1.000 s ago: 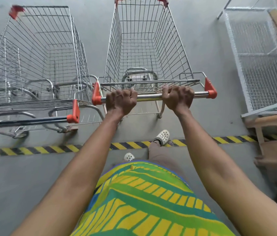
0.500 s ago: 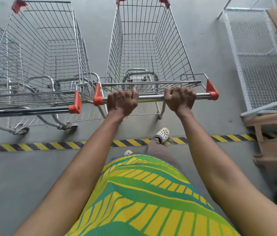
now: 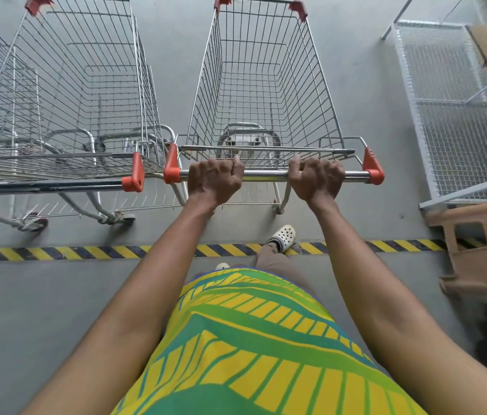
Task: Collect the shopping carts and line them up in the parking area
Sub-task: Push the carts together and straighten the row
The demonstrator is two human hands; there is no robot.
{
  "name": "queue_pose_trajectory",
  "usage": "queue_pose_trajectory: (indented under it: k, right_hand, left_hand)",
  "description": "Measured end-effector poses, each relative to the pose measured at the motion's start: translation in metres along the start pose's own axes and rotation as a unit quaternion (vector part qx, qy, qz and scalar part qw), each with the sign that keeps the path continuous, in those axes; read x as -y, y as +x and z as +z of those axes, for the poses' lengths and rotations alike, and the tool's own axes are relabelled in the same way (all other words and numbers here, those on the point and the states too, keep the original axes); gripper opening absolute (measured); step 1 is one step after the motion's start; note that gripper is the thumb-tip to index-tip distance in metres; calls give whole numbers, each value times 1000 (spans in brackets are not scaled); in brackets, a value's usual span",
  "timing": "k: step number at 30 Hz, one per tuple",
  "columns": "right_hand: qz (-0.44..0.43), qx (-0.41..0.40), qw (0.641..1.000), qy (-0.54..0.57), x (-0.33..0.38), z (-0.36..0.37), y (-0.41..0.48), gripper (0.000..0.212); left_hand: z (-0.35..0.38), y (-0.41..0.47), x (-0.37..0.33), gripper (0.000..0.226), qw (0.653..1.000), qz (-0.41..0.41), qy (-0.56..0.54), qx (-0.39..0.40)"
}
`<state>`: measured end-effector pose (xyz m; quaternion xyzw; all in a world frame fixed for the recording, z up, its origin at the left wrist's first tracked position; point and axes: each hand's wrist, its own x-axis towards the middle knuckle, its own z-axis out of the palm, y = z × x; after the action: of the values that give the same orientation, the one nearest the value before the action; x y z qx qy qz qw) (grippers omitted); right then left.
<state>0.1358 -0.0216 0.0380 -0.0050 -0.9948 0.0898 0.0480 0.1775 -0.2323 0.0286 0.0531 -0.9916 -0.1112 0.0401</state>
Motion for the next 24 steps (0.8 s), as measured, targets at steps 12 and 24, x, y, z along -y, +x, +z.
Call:
queue_pose_trajectory:
  k: [12,24]
  right_hand:
    - [-5,-6,1000,15,-4,2,-5,50]
    - [-14,-26,999,34,-7,4,-12,50]
  left_hand:
    - [-1,-8,-3,61,1000,-9,-12,1]
    - [-3,-18,-4,56,1000,0,-20,-11]
